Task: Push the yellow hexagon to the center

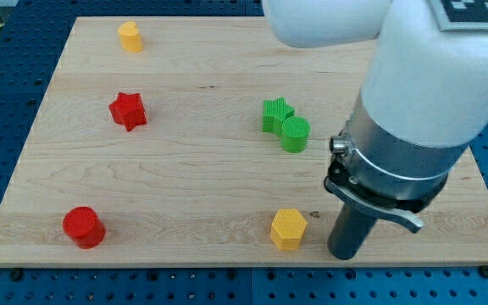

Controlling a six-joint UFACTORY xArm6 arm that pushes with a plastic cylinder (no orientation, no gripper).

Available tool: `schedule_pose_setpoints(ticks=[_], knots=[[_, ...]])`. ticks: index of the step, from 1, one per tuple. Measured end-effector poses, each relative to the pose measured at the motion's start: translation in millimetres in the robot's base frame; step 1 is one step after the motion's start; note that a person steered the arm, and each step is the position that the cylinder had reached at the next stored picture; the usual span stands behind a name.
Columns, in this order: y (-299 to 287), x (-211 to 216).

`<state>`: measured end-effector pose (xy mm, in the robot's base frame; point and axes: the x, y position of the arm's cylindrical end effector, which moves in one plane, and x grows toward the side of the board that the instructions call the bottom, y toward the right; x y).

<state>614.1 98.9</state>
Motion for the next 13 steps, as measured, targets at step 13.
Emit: schedule_pose_setpoints(ticks=[13], knots=[[-74.3,-33.0]])
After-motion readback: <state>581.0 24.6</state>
